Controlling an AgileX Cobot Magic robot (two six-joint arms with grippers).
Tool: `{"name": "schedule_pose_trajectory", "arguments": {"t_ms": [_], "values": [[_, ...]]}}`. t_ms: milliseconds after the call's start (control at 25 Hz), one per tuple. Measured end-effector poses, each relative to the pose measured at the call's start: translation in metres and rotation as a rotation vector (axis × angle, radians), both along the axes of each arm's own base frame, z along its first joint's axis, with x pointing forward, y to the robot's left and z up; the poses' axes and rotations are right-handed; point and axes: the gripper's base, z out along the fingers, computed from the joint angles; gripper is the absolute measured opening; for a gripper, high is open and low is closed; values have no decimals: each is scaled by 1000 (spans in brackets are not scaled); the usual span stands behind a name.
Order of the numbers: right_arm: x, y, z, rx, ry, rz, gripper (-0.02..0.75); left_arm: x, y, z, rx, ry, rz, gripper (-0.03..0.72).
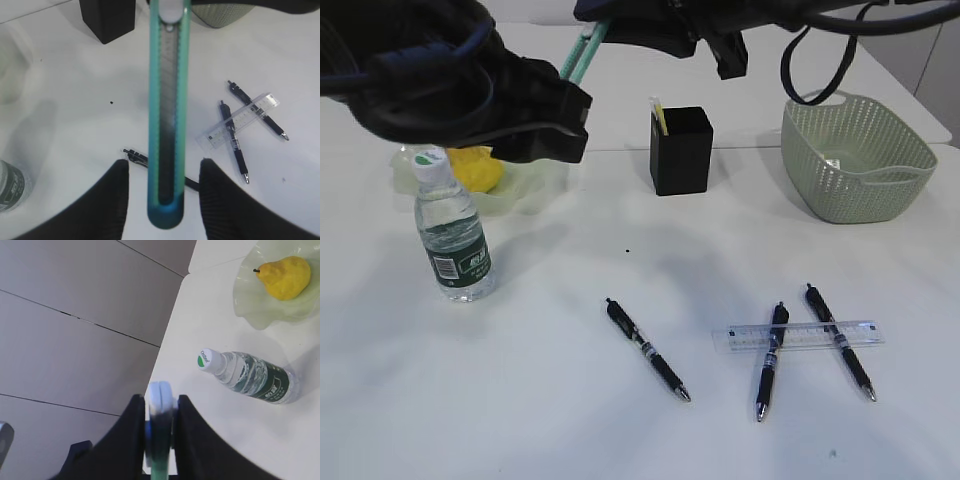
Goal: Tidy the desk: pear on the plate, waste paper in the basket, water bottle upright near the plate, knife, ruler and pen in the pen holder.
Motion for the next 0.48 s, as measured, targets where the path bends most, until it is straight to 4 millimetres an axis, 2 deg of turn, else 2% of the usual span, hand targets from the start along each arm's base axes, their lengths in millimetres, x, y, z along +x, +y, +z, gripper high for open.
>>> {"name": "schedule_pose_trajectory", "arguments": {"t_ms": [320,480], "values": [[0,0,0,-2,-7,4,113,2,3,1,47,-40,-6,497],[0,0,0,-3,-11,4,113,-2,11,6,87,-55,4,534]]}}
